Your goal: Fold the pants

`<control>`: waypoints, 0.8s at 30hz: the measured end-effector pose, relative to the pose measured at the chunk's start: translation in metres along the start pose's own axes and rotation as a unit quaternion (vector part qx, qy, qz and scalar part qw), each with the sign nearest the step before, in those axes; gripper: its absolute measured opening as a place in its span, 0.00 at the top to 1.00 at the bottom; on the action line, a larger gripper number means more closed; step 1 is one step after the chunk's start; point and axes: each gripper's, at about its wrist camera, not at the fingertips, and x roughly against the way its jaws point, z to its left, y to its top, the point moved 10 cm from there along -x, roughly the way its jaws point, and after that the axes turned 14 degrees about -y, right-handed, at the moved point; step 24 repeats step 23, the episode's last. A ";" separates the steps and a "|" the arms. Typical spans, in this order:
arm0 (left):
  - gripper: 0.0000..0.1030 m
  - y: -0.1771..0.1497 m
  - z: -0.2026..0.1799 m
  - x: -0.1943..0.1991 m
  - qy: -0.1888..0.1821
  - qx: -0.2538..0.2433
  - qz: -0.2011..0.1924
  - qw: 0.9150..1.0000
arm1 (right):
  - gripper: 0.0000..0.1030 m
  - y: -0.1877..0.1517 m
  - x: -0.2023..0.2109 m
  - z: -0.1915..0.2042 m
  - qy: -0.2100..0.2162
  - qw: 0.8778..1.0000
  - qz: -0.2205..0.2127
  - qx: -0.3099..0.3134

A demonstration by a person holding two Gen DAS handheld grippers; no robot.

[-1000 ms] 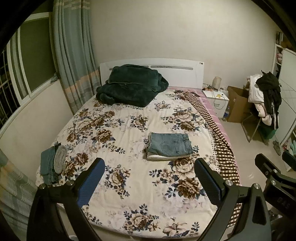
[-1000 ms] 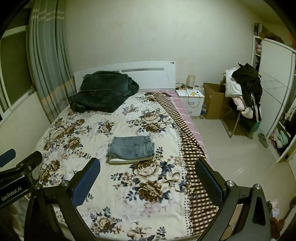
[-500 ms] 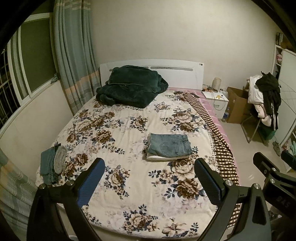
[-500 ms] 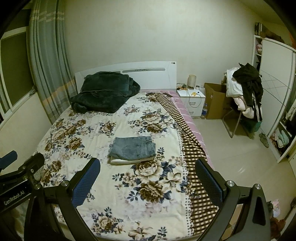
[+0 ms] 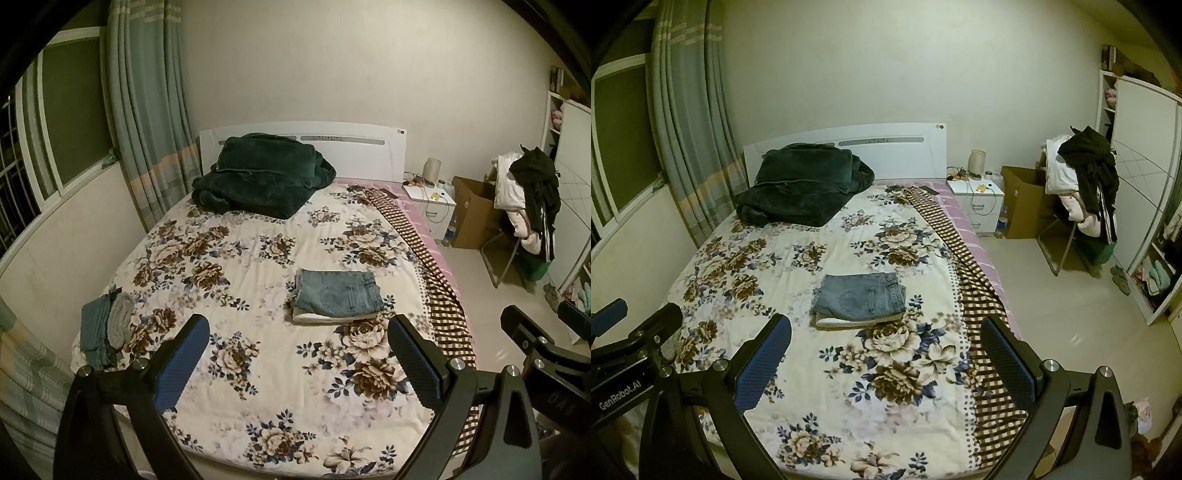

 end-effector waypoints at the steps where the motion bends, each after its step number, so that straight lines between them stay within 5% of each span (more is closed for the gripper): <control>1: 0.04 -0.001 0.001 0.000 0.000 0.000 0.000 1.000 | 0.00 0.000 0.000 0.000 0.000 1.000 0.000 0.000; 24: 0.04 0.015 -0.002 0.005 -0.001 0.003 -0.008 1.000 | 0.00 -0.001 0.001 0.001 0.001 1.000 0.000 -0.001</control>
